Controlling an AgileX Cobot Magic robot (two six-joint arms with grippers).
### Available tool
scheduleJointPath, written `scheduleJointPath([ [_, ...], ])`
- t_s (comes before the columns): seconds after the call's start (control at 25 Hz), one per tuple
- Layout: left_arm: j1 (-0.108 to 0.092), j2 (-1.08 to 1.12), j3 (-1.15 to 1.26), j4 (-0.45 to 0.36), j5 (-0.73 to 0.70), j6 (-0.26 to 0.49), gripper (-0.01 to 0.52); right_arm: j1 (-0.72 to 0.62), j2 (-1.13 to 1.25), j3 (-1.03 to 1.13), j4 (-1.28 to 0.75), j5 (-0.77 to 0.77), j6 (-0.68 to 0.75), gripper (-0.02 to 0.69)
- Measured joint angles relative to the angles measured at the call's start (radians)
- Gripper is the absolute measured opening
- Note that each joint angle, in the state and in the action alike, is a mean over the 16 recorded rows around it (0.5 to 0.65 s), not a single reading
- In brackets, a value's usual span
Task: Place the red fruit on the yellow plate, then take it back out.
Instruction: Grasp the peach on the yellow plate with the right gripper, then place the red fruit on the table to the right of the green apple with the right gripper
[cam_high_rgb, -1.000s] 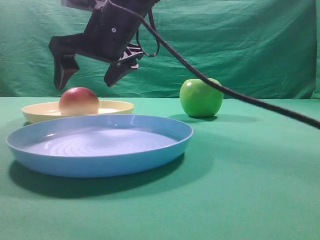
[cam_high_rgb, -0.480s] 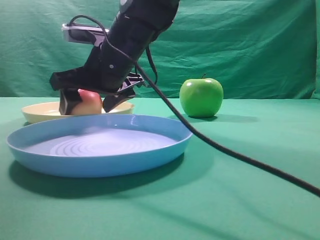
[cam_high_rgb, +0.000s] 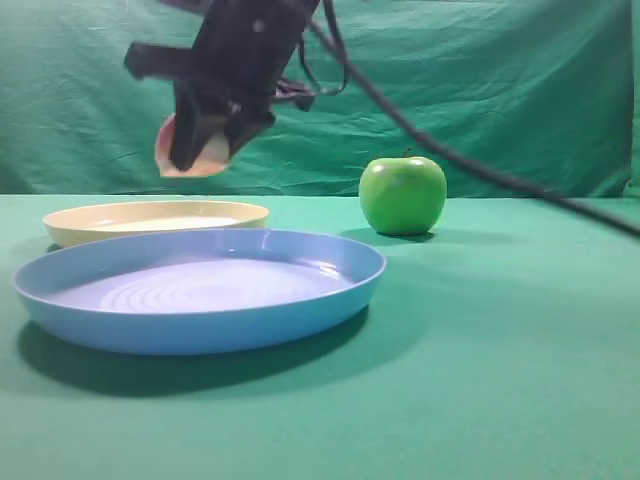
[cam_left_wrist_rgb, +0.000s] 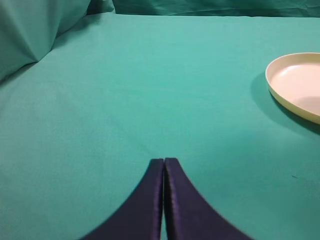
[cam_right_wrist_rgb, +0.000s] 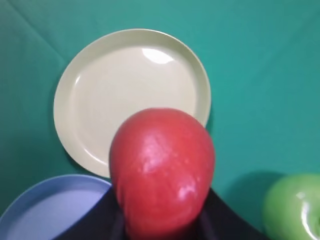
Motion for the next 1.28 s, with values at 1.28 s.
scheduleJointPath([
  [1.28,0.000,0.000,0.000,0.000,0.000,0.001,0.000,-0.352,-0.580,1.205,-0.070,-0.530,0.119,0.447],
])
